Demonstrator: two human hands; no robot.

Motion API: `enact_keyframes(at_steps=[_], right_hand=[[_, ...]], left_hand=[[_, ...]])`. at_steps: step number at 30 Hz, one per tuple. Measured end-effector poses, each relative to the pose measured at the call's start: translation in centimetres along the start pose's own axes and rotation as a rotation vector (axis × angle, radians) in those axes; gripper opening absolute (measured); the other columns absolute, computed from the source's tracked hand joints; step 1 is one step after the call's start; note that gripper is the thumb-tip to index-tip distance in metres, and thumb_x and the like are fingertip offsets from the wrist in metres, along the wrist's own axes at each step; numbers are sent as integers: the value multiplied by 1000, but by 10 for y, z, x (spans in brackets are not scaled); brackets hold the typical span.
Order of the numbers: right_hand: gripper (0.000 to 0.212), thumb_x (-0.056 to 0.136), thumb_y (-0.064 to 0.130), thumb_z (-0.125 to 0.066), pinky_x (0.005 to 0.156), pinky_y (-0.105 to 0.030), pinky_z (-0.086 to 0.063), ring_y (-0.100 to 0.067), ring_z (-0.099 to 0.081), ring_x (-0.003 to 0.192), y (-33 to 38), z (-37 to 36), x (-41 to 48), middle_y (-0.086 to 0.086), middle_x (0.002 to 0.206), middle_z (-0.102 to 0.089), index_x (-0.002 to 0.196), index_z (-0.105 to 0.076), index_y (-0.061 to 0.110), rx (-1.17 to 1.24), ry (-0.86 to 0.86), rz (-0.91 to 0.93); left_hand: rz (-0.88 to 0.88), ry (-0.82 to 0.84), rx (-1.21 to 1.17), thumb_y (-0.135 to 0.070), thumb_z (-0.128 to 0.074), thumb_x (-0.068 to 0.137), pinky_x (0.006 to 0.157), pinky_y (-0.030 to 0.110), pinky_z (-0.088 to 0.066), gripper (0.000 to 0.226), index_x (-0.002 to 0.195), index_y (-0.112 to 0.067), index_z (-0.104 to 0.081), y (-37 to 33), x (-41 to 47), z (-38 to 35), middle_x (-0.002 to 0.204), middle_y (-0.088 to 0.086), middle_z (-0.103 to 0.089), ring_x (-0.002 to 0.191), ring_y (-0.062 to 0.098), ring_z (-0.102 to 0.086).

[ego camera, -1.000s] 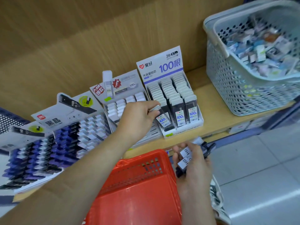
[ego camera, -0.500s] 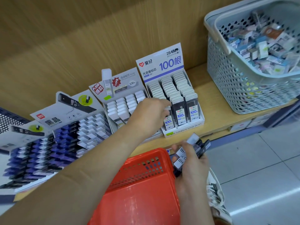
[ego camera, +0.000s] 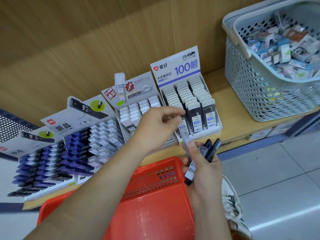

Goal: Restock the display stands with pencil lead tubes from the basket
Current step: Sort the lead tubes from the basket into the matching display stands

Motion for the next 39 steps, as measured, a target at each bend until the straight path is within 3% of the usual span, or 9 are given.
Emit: enact_keyframes(at_steps=[2, 4, 9, 16, 19, 23, 28, 32, 39], right_hand=[[18, 79, 17, -73, 41, -20, -34, -12, -46, 46, 2, -6, -4, -17, 85, -60, 90, -61, 12, 12, 92, -28], [18, 75, 20, -72, 39, -19, -31, -9, -43, 45, 1, -14, -10, -14, 82, -56, 86, -60, 13, 29, 186, -84], [12, 75, 20, -67, 35, -14, -31, -5, -44, 44, -3, -34, -28, -2, 64, -59, 81, -66, 10, 111, 310, -189], [30, 70, 19, -74, 43, -20, -38, -11, -53, 53, -12, -51, -36, -12, 78, -63, 95, -63, 8, -71, 336, -92], [19, 71, 13, -72, 36, -16, -33, -9, -50, 48, -20, -55, -39, -7, 71, -61, 87, -60, 12, -67, 324, -134], [22, 75, 12, -65, 35, -13, -34, -7, -52, 52, -30, -66, -48, -7, 77, -66, 96, -58, 8, 131, 419, -274], [30, 74, 8, -66, 35, -15, -35, -5, -57, 57, -45, -71, -54, -6, 75, -58, 104, -60, 9, -7, 465, -191], [22, 70, 14, -72, 42, -20, -42, -12, -61, 57, -50, -72, -53, -3, 72, -63, 89, -61, 15, -185, 468, -101], [31, 62, 25, -83, 59, -33, -47, -20, -56, 66, -67, -80, -61, -5, 74, -60, 85, -64, 20, -507, 610, -62]], left_hand=[[110, 179, -280, -13, -56, 95, 81, 32, -57, 18, 104, -18, -71, -5, -22, 7, 101, 1, -72, 95, 16, -66], [128, 189, -449, -15, -60, 88, 77, 28, -57, 18, 102, -10, -71, -6, -40, 20, 96, 8, -72, 87, 18, -68], [98, 13, -439, -20, -70, 70, 68, 25, -57, 20, 86, -7, -72, 2, -71, 40, 74, 9, -69, 69, 15, -64], [83, -66, -594, -16, -69, 72, 72, 30, -57, 39, 111, -16, -66, 10, -106, 47, 87, 11, -72, 75, 21, -71], [83, -210, -588, -7, -72, 68, 66, 23, -56, 31, 99, -6, -69, 15, -114, 49, 81, 13, -74, 70, 18, -71], [198, -462, -720, -17, -68, 74, 55, 21, -54, 19, 87, -3, -67, 27, -126, 49, 65, 6, -70, 58, 14, -67], [364, -523, -833, -17, -64, 88, 55, 24, -52, 20, 69, -11, -67, 44, -139, 47, 67, 16, -68, 60, 21, -62], [313, -414, -717, -11, -71, 83, 70, 33, -51, 3, 83, -13, -72, 54, -150, 53, 80, 13, -71, 74, 27, -65], [217, -285, -548, -21, -71, 78, 58, 23, -50, 38, 115, -27, -66, 62, -165, 88, 67, 5, -61, 58, 13, -55]])
Point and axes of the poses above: each hand's wrist, its own x-axis towards the middle knuckle, its own z-axis out of the back of the hand, y = z × x, the point moved 2 cm from there along x, towards the middle knuckle
